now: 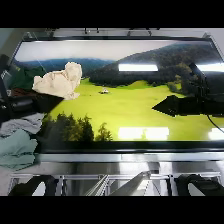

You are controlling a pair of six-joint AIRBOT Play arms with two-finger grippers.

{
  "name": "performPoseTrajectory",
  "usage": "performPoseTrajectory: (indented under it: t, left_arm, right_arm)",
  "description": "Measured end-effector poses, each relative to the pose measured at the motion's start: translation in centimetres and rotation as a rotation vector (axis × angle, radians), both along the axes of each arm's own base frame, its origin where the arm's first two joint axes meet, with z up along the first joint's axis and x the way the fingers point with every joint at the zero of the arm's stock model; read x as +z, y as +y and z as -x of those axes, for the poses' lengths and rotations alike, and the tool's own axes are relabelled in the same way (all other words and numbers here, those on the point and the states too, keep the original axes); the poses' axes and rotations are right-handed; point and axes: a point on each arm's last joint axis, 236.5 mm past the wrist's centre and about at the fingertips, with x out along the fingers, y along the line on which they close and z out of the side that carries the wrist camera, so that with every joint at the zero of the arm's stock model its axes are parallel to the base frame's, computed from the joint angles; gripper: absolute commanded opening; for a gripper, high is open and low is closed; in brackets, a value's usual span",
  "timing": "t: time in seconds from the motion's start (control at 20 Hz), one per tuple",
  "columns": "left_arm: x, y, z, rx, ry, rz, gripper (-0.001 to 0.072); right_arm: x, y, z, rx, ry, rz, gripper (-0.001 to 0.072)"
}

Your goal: Fold the shirts.

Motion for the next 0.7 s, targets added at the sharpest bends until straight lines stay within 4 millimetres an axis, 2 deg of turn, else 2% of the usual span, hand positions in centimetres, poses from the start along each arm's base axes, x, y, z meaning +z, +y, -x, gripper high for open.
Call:
performPoseTrajectory:
  t: [0.05, 0.1, 0.15, 0.2, 0.25, 0.35, 0.45, 0.55, 0.7]
  left_arm:
    - [0.1, 2.4, -1.7, 0.077, -0.023, -0.062, 0.0508]
    - [0.3, 5.0, -3.5, 0.152, -0.04, -0.117, 0.072]
    - [0.4, 7.4, -5.0, 0.217, -0.044, -0.155, 0.0712]
    - [0.1, 10.0, -6.6, 0.279, -0.035, -0.189, 0.0712]
    - [-0.5, 12.3, -8.0, 0.33, -0.015, -0.211, 0.0712]
    - [-2.7, 16.6, -10.9, 0.403, 0.053, -0.235, 0.0712]
    - [-6.1, 19.3, -13.3, 0.424, 0.145, -0.239, 0.0712]
    - [-10.7, 20.4, -15.8, 0.399, 0.252, -0.233, 0.0712]
    - [-17.1, 19.5, -18.7, 0.319, 0.385, -0.224, 0.0712]
  right_arm:
    - [-0.1, -0.1, -0.5, -0.015, -0.007, 0.001, 0.002]
    - [-0.2, -0.2, -1.0, -0.03, -0.011, 0.001, 0.0027]
    - [-0.4, -0.4, -1.5, -0.042, -0.013, 0.002, 0.0142]
    - [-0.7, -0.5, -2.0, -0.057, -0.014, 0.003, 0.0452]
    - [-1.1, -0.7, -2.6, -0.073, -0.014, 0.006, 0.0678]
    - [-2.3, -1.4, -4.0, -0.11, -0.015, 0.03, 0.0681]
    - [-3.9, -2.4, -5.7, -0.155, -0.018, 0.068, 0.068]
    - [-5.8, -3.2, -7.2, -0.19, -0.01, 0.099, 0.0681]
    - [-8.7, -4.0, -8.3, -0.215, 0.033, 0.131, 0.068]
